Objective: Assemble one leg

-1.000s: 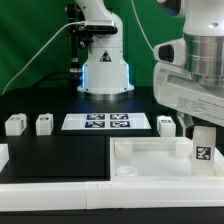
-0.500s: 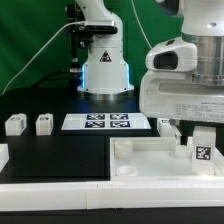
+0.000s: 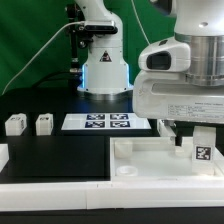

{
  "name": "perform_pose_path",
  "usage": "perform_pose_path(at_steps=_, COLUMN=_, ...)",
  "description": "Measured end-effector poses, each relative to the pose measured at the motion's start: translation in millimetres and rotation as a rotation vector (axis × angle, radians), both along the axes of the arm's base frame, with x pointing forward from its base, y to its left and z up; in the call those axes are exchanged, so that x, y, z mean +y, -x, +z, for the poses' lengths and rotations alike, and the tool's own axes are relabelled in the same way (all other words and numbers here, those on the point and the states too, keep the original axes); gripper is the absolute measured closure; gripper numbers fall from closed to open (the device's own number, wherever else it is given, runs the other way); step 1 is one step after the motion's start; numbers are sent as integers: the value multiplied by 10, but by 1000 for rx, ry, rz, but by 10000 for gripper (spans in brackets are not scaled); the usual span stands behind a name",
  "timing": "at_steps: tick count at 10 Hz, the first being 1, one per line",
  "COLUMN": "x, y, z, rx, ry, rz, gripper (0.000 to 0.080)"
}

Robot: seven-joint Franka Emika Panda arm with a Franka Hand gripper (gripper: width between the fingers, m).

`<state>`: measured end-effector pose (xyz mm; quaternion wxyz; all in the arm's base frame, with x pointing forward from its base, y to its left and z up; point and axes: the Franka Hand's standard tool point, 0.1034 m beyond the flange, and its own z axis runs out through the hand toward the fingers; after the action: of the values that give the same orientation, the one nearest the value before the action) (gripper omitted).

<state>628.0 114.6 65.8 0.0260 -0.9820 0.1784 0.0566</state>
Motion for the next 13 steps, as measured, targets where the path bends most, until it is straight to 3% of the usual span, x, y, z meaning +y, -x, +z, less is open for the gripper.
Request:
perform_pose_path(at_steps=1, x=0, y=0, z=0, rx=0, ry=0, rz=0, gripper=356)
perform_pose_path(at_steps=2, x=0, y=0, z=0, rx=0, ry=0, rz=0, gripper=356)
perform_pose_path(at_steps=3, x=0, y=-1, z=0, rx=0, ry=0, rz=0, gripper=512)
perform_pose_path(at_steps=8, x=3, y=0, z=0, rx=2, ry=4, rz=-38, gripper=509)
perform_pose_path(at_steps=13, x=62, y=5, z=4, rx=48, ry=57, rz=-654, gripper=509)
